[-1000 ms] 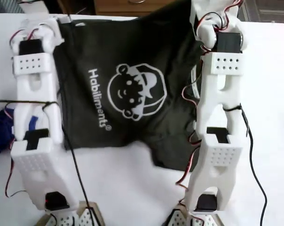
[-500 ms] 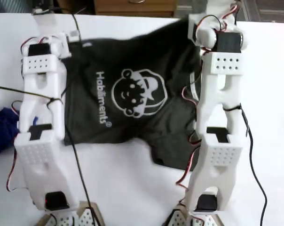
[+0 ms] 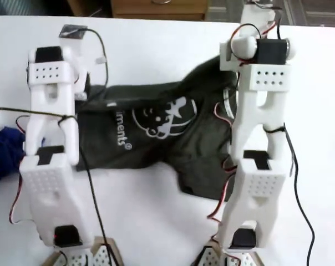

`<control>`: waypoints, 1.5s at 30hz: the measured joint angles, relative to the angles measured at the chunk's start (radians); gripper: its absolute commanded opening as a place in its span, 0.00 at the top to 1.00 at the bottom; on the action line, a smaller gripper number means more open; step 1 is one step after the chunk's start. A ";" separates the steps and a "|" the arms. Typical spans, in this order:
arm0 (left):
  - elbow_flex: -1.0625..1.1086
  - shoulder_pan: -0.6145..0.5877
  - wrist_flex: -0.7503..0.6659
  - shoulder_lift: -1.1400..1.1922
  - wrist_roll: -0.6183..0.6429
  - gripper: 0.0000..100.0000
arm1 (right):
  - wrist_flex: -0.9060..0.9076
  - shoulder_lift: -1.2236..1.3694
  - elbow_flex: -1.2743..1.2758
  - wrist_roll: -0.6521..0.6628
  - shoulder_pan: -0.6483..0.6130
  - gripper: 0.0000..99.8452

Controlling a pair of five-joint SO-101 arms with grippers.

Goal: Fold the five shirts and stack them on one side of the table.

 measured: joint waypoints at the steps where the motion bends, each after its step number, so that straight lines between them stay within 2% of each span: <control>1: -0.017 0.000 0.037 0.000 -0.020 0.97 | 0.000 -0.029 0.043 0.000 0.002 0.98; 3: -0.026 0.000 0.098 0.000 -0.064 0.97 | 0.000 -0.101 0.152 0.000 0.002 0.98; 7: 0.061 0.011 0.117 -0.008 -0.129 0.97 | 0.000 -0.284 0.417 0.000 0.003 0.98; 13: 0.345 0.107 0.117 -0.112 -0.149 0.97 | 0.000 -0.502 0.732 0.054 0.009 0.98; 18: 0.480 0.150 0.117 -0.164 -0.149 0.97 | 0.000 -0.589 0.899 0.118 0.015 0.98; 27: 0.574 0.149 0.117 -0.169 -0.149 0.97 | -0.008 -0.626 0.999 0.241 0.219 0.98; 35: 0.585 0.150 0.117 -0.169 -0.149 0.97 | -0.003 -0.671 1.168 0.255 0.222 0.98; 45: 0.585 0.132 0.117 -0.169 -0.149 0.97 | -0.003 -0.861 1.432 0.459 0.222 0.98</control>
